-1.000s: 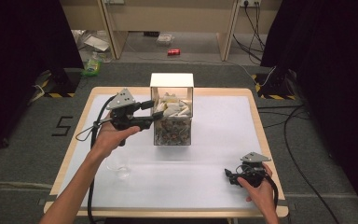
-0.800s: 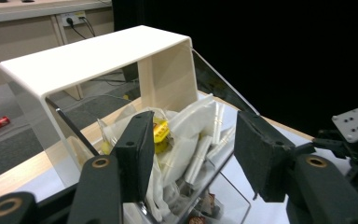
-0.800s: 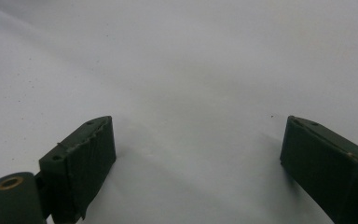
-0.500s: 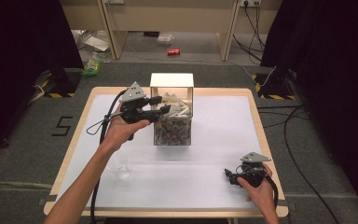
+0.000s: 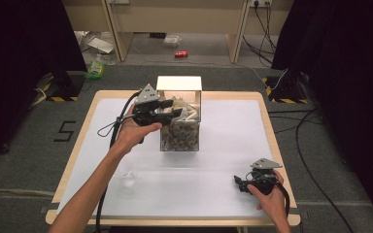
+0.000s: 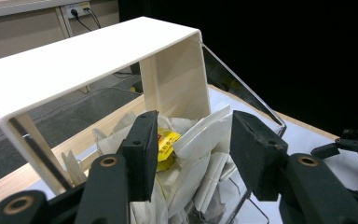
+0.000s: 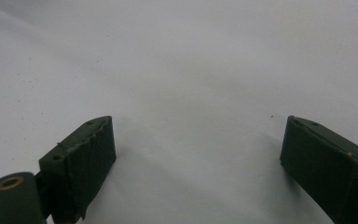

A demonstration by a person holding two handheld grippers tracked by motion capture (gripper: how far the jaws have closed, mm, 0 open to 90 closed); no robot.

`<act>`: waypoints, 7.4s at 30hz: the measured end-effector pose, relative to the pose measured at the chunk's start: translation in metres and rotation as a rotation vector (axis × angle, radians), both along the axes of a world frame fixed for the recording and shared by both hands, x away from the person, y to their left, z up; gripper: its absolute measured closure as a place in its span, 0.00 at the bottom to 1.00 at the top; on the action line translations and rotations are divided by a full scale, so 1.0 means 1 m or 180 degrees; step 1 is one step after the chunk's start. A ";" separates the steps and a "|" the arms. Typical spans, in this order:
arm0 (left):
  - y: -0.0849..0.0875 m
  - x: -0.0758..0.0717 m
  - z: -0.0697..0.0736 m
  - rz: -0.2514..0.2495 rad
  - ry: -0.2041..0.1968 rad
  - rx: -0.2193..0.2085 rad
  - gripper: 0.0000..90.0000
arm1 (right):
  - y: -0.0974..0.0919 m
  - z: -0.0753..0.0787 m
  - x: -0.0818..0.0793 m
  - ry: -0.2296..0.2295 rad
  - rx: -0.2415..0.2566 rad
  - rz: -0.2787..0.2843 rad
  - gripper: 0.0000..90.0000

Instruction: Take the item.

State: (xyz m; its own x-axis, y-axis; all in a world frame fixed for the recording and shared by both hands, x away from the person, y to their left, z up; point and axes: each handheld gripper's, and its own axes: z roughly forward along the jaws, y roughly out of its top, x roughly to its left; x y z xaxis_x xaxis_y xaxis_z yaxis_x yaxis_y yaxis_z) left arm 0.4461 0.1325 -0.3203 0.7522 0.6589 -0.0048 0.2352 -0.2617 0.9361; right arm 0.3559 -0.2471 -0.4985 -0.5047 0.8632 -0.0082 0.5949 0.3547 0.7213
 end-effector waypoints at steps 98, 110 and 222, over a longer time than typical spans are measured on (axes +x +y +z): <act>0.069 -0.054 0.053 -0.0207 -0.0359 -0.0442 0.99 | 0.000 0.000 0.000 -0.0005 -0.0006 0.0008 0.12; 0.085 -0.070 0.054 -0.0241 -0.0393 -0.0453 0.99 | 0.000 0.000 0.000 -0.0006 -0.0007 0.0008 0.12; 0.167 -0.146 -0.111 0.0353 0.0215 -0.0444 0.99 | 0.000 0.000 0.000 -0.0031 -0.0027 0.0009 0.12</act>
State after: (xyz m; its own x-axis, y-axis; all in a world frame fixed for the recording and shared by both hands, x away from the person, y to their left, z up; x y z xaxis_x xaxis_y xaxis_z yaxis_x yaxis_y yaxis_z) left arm 0.3004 0.2991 -0.4312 0.6699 0.7271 -0.1501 0.3190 -0.0994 0.9425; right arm 0.3556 -0.2468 -0.4987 -0.5071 0.8616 -0.0204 0.5867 0.3624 0.7242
